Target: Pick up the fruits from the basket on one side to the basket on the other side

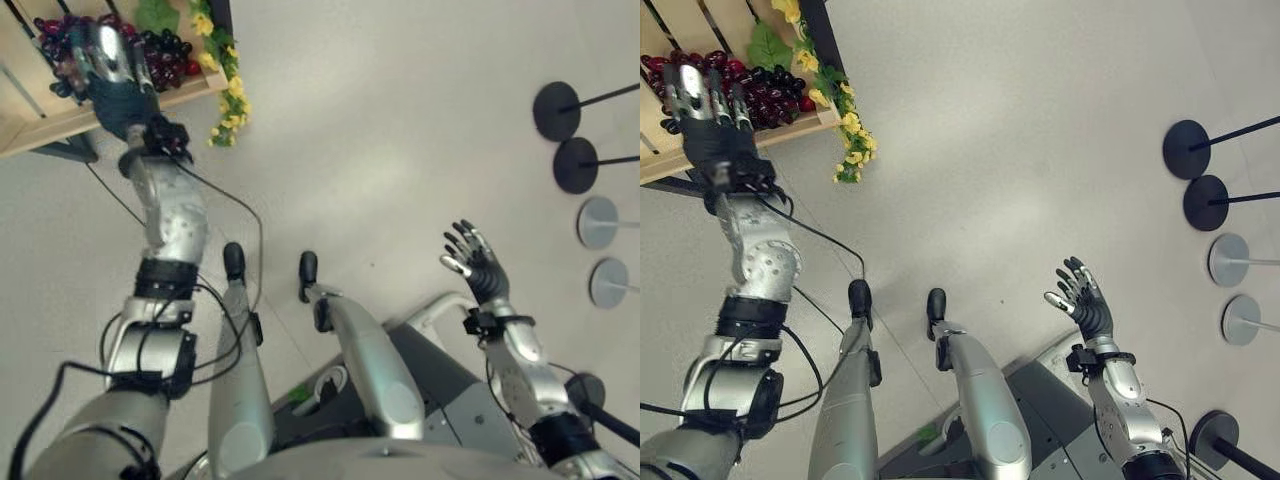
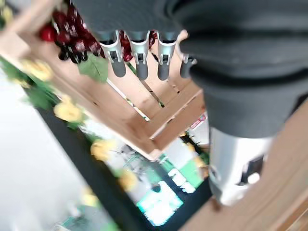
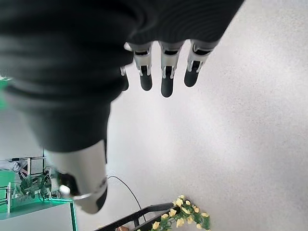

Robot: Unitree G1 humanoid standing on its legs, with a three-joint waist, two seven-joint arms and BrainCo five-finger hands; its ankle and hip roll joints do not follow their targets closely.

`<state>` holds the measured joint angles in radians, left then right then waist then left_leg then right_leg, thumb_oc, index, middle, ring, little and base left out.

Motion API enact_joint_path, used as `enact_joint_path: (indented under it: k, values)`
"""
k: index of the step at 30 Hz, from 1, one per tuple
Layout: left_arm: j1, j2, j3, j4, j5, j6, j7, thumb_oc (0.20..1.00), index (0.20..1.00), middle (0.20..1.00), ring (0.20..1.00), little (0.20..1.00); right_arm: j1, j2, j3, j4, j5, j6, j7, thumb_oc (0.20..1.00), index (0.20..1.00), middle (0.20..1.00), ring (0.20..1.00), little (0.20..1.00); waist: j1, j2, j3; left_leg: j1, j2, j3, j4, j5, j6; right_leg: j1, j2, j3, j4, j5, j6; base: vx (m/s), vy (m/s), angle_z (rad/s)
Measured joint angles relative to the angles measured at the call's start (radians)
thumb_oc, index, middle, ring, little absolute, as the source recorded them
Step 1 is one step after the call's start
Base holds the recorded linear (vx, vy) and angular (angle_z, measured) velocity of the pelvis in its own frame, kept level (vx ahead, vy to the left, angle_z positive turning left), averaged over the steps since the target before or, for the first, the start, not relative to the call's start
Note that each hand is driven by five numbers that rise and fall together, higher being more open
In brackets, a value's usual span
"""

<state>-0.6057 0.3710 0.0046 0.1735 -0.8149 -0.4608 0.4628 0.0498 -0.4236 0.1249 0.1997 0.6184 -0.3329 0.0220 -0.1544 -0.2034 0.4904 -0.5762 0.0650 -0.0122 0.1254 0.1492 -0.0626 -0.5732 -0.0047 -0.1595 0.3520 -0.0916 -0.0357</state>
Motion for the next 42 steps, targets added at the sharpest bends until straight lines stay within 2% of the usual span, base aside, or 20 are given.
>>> enact_joint_path:
  k: [2,3,7,12,15,18,22,26,30,35,37,41,42]
  values:
    - [0.018,0.001,0.0,0.001,0.041,0.007,0.011,1.0,1.0,1.0,1.0,1.0,0.0,0.001,0.0,0.001,0.0,-0.003,-0.002,1.0,1.0,1.0,1.0,1.0,0.002,0.0,0.0,0.0,0.0,0.0,0.0,0.0,0.0,0.0,0.0,0.0,0.0,-0.001,0.0,0.0,0.0,0.0]
    - [0.088,0.0,0.006,-0.034,0.158,0.017,0.024,1.0,1.0,1.0,1.0,1.0,0.0,0.006,-0.003,0.001,0.0,-0.013,-0.002,1.0,1.0,1.0,1.0,1.0,0.002,0.001,0.001,0.0,0.0,0.0,0.0,-0.001,0.0,0.0,0.0,0.001,0.0,-0.001,0.0,0.0,0.0,0.0]
    - [0.213,-0.01,-0.006,-0.074,0.334,0.041,0.038,1.0,1.0,1.0,1.0,1.0,0.003,0.018,-0.016,0.006,0.001,-0.02,0.001,1.0,1.0,1.0,1.0,1.0,0.009,0.007,0.006,0.006,0.0,0.001,-0.002,-0.001,0.0,0.004,0.0,0.001,0.001,-0.002,-0.001,0.0,0.0,0.0]
    - [0.272,-0.014,-0.039,-0.075,0.486,0.045,0.047,1.0,1.0,1.0,1.0,1.0,0.001,0.019,-0.018,0.01,0.001,-0.037,0.005,1.0,1.0,1.0,1.0,1.0,0.038,0.016,0.012,0.019,0.0,0.001,-0.009,-0.001,-0.001,0.009,-0.001,0.001,0.013,-0.009,-0.005,0.01,-0.032,0.01]
    - [0.297,0.002,-0.067,-0.077,0.527,0.044,0.046,1.0,1.0,1.0,1.0,1.0,0.0,0.021,-0.017,0.019,0.001,-0.049,0.003,1.0,1.0,1.0,1.0,1.0,0.047,0.017,0.012,0.027,-0.001,0.0,-0.01,-0.001,-0.001,0.012,-0.002,0.0,0.026,-0.017,-0.007,0.0,0.0,0.0]
    - [0.328,0.0,-0.076,-0.076,0.527,0.037,0.04,1.0,1.0,1.0,1.0,1.0,-0.001,0.022,-0.017,0.021,0.004,-0.057,0.003,1.0,1.0,1.0,1.0,1.0,0.06,0.021,0.015,0.029,0.0,-0.001,-0.01,-0.001,-0.001,0.012,-0.003,-0.002,0.03,-0.019,-0.008,0.0,0.0,0.0]
    - [0.397,0.015,-0.101,-0.078,0.527,0.032,-0.012,1.0,1.0,1.0,1.0,1.0,-0.001,0.023,-0.017,0.033,0.005,-0.058,-0.008,1.0,1.0,1.0,1.0,1.0,0.066,0.052,0.032,0.047,-0.006,-0.003,-0.01,-0.001,-0.001,0.03,-0.009,-0.006,0.037,-0.025,-0.011,0.01,-0.022,0.03]
    - [0.439,0.042,-0.111,-0.105,0.526,0.029,-0.057,1.0,1.0,1.0,1.0,1.0,-0.001,0.024,-0.018,0.044,0.004,-0.058,-0.01,1.0,1.0,1.0,1.0,1.0,0.074,0.06,0.034,0.06,-0.011,-0.005,-0.016,-0.001,-0.001,0.032,-0.016,-0.007,0.055,-0.037,-0.011,0.0,-0.011,0.02]
    - [0.505,0.063,-0.113,-0.148,0.522,0.004,-0.116,1.0,1.0,1.0,1.0,1.0,-0.002,0.024,-0.038,0.046,0.004,-0.077,-0.025,1.0,1.0,1.0,1.0,1.0,0.09,0.097,0.036,0.08,-0.014,-0.018,-0.019,-0.002,-0.002,0.054,-0.018,-0.014,0.059,-0.045,-0.014,0.0,-0.029,0.07]
    - [0.552,0.086,-0.124,-0.151,0.519,-0.006,-0.144,1.0,1.0,1.0,1.0,1.0,-0.005,0.022,-0.041,0.045,0.003,-0.082,-0.032,1.0,1.0,1.0,1.0,1.0,0.101,0.117,0.032,0.098,-0.017,-0.022,-0.029,-0.002,0.0,0.066,-0.022,-0.019,0.071,-0.055,-0.018,0.0,-0.026,0.05]
    - [0.57,0.108,-0.156,-0.129,0.527,-0.006,-0.157,1.0,1.0,1.0,1.0,1.0,-0.007,0.022,-0.049,0.046,0.002,-0.083,-0.035,1.0,1.0,1.0,1.0,1.0,0.106,0.13,0.032,0.111,-0.018,-0.027,-0.032,0.0,-0.004,0.079,-0.024,-0.025,0.069,-0.056,-0.019,-0.03,-0.032,0.08]
    - [0.609,0.123,-0.214,-0.055,0.527,-0.006,-0.194,1.0,1.0,1.0,1.0,1.0,-0.006,0.007,-0.079,0.048,0.0,-0.088,-0.054,1.0,1.0,1.0,1.0,1.0,0.112,0.18,0.009,0.114,-0.02,-0.047,-0.046,0.01,-0.012,0.084,-0.025,-0.042,0.072,-0.065,-0.022,-0.06,-0.061,0.11]
    - [0.605,0.126,-0.224,-0.03,0.527,-0.006,-0.196,1.0,1.0,1.0,1.0,1.0,-0.007,0.004,-0.079,0.049,-0.001,-0.089,-0.054,1.0,1.0,1.0,1.0,1.0,0.112,0.184,0.006,0.116,-0.019,-0.048,-0.048,0.011,-0.013,0.084,-0.024,-0.043,0.074,-0.067,-0.025,-0.07,-0.062,0.1]
